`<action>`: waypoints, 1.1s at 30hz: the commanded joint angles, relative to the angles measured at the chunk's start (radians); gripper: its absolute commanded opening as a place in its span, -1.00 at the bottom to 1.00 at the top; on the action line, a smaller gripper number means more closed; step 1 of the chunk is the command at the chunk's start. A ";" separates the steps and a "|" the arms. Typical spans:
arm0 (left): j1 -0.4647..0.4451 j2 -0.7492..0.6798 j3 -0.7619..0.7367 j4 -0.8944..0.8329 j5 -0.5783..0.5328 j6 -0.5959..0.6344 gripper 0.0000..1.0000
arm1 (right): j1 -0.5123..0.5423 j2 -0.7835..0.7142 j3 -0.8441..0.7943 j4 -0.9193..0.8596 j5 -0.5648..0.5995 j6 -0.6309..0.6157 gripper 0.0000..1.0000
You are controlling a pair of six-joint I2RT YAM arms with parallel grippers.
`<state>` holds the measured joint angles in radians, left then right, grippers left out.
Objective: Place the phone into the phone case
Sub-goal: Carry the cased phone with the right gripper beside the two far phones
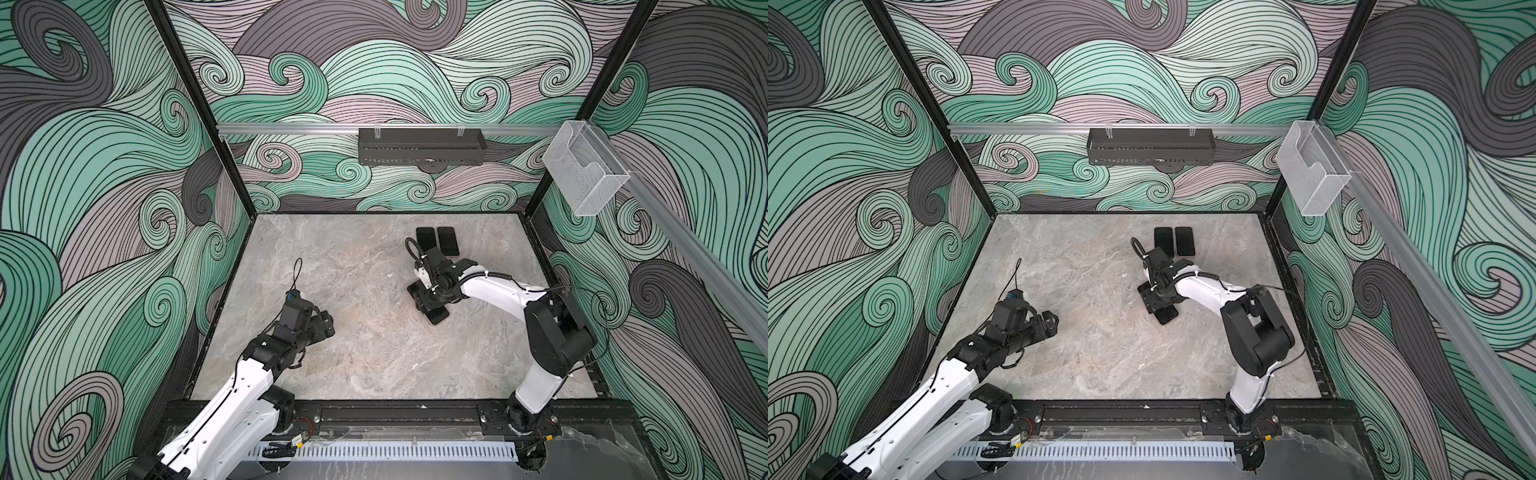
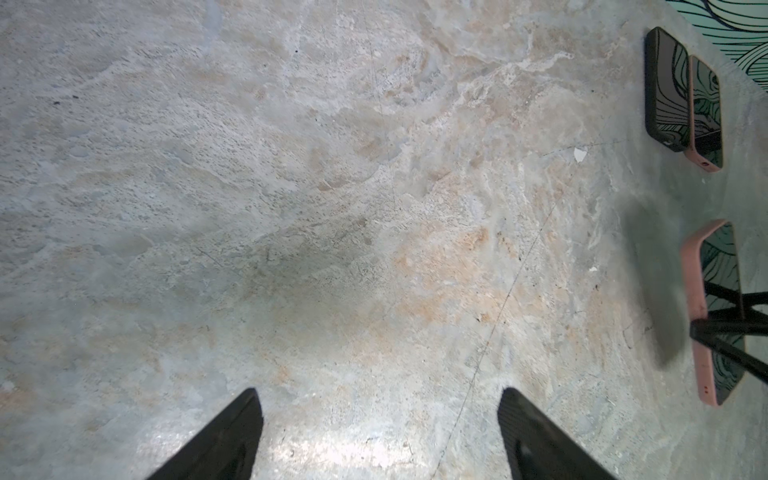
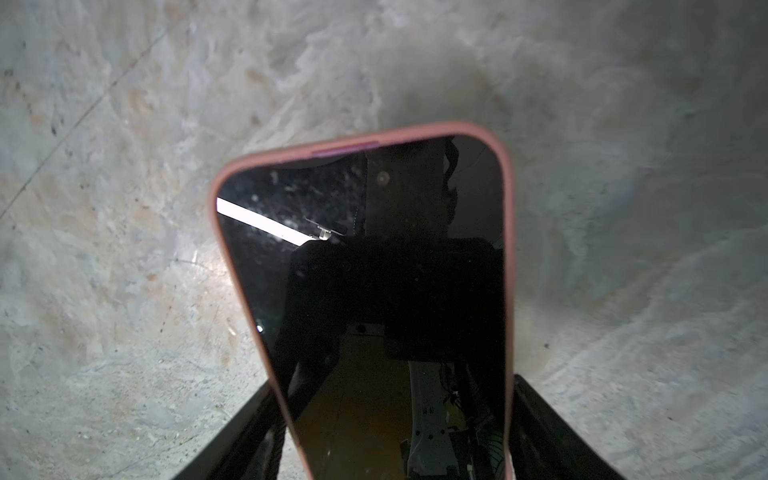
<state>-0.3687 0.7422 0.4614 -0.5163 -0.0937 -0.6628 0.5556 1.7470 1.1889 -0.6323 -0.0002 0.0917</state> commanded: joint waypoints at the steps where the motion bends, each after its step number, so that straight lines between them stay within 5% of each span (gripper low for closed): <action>1: 0.008 0.000 0.017 0.001 -0.002 0.005 0.82 | -0.053 -0.018 0.047 -0.009 0.042 0.032 -0.37; 18: 0.010 0.015 0.045 -0.018 0.003 0.026 0.82 | -0.329 0.197 0.389 -0.068 0.054 -0.016 -0.39; 33: 0.011 0.013 0.084 -0.065 -0.008 0.032 0.82 | -0.465 0.448 0.671 -0.070 0.095 -0.108 -0.38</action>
<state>-0.3687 0.7574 0.4995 -0.5404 -0.0940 -0.6468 0.1036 2.1799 1.8133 -0.6994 0.0727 0.0116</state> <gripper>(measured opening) 0.910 0.759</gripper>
